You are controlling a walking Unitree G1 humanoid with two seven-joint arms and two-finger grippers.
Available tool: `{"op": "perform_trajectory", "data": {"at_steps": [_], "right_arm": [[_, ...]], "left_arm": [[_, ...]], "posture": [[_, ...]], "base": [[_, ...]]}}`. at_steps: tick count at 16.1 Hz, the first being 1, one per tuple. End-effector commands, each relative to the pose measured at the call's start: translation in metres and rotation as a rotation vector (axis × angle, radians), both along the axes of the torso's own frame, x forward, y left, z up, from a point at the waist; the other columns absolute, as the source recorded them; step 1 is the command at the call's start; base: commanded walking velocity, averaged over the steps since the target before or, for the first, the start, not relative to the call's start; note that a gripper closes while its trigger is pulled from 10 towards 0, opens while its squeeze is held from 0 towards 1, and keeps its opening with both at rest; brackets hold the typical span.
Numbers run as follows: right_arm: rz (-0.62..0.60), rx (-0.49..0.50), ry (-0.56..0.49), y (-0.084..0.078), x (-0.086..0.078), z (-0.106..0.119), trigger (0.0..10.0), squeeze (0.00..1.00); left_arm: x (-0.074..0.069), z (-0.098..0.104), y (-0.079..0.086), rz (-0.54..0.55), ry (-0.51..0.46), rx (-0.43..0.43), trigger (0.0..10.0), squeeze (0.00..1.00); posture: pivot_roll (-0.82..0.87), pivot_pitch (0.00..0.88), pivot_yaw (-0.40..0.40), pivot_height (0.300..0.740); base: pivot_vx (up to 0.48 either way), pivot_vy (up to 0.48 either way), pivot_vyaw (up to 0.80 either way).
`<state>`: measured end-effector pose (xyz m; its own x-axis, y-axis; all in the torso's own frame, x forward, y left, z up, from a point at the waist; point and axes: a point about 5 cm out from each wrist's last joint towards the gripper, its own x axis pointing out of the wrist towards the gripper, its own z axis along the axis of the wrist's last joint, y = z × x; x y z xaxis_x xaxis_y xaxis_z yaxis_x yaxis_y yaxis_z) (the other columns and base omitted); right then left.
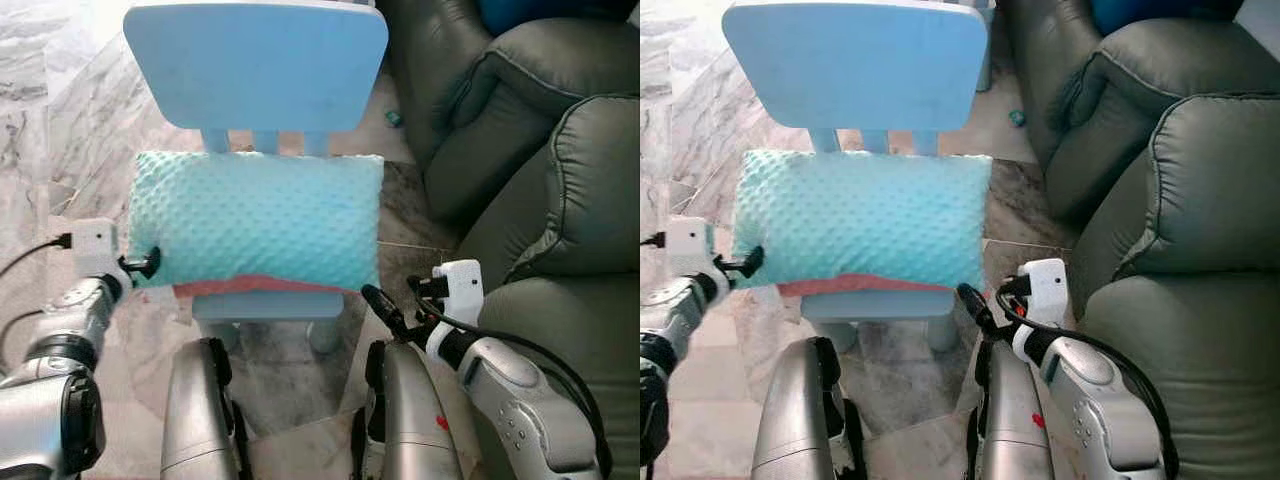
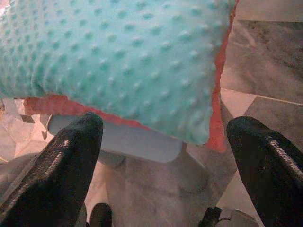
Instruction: Move the pillow to the sofa
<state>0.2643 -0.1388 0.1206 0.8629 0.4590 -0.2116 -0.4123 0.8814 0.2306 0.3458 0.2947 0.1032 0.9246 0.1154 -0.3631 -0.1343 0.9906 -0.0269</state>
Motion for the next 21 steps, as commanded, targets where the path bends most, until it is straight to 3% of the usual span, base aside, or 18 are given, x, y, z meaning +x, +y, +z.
{"op": "perform_trajectory", "data": {"at_steps": [1, 2, 5, 8, 9, 13, 16, 18, 21], "right_arm": [[0.011, -0.009, 0.007, 0.002, -0.007, -0.002, 10.0, 0.00], [0.014, -0.011, 0.002, 0.003, -0.008, -0.001, 10.0, 0.00], [0.006, -0.021, -0.005, 0.000, -0.007, 0.001, 10.0, 0.00], [0.012, -0.008, -0.019, 0.001, -0.002, 0.002, 10.0, 0.00], [0.010, 0.052, -0.043, 0.000, 0.009, 0.004, 10.0, 0.00], [-0.027, 0.079, -0.037, -0.019, 0.052, -0.003, 10.0, 0.00], [-0.009, 0.058, -0.008, -0.020, 0.066, -0.012, 10.0, 0.00], [-0.008, 0.110, 0.066, -0.020, 0.084, -0.025, 10.0, 0.00], [-0.046, 0.136, 0.050, -0.026, 0.098, -0.019, 10.0, 0.00]], "left_arm": [[-0.002, -0.004, 0.001, 0.008, 0.028, -0.008, 3.5, 0.00], [0.000, -0.002, -0.001, -0.001, 0.020, 0.003, 10.0, 0.00], [0.010, 0.011, -0.011, -0.071, -0.038, -0.014, 10.0, 0.00], [0.012, 0.006, -0.023, -0.119, -0.019, -0.018, 10.0, 0.00], [0.012, 0.004, -0.027, -0.128, -0.016, -0.025, 10.0, 0.00], [0.012, 0.008, -0.022, -0.153, -0.019, -0.002, 10.0, 0.00], [0.010, 0.009, -0.015, -0.141, -0.017, 0.007, 10.0, 0.00], [0.008, 0.011, -0.008, -0.113, -0.021, 0.006, 10.0, 0.00], [0.008, 0.018, 0.001, -0.059, -0.054, 0.004, 10.0, 0.00]], "posture": [[-0.17, 0.312, -0.047, 0.542], [-0.17, 0.310, -0.047, 0.542], [-0.17, 0.310, -0.045, 0.542], [-0.17, 0.307, -0.042, 0.542], [-0.17, 0.306, -0.037, 0.542], [-0.12, 0.321, -0.023, 0.542], [-0.09, 0.344, -0.017, 0.542], [-0.06, 0.361, -0.009, 0.542], [-0.03, 0.375, 0.003, 0.542]], "base": [[0.000, 0.000, 0.00], [0.000, 0.000, 0.00], [0.000, 0.000, 0.00], [0.000, 0.000, 0.00], [0.000, 0.000, 0.00], [0.000, 0.000, 0.00], [0.000, 0.000, 0.00], [0.000, 0.000, 0.00], [0.000, 0.000, 0.00]]}}
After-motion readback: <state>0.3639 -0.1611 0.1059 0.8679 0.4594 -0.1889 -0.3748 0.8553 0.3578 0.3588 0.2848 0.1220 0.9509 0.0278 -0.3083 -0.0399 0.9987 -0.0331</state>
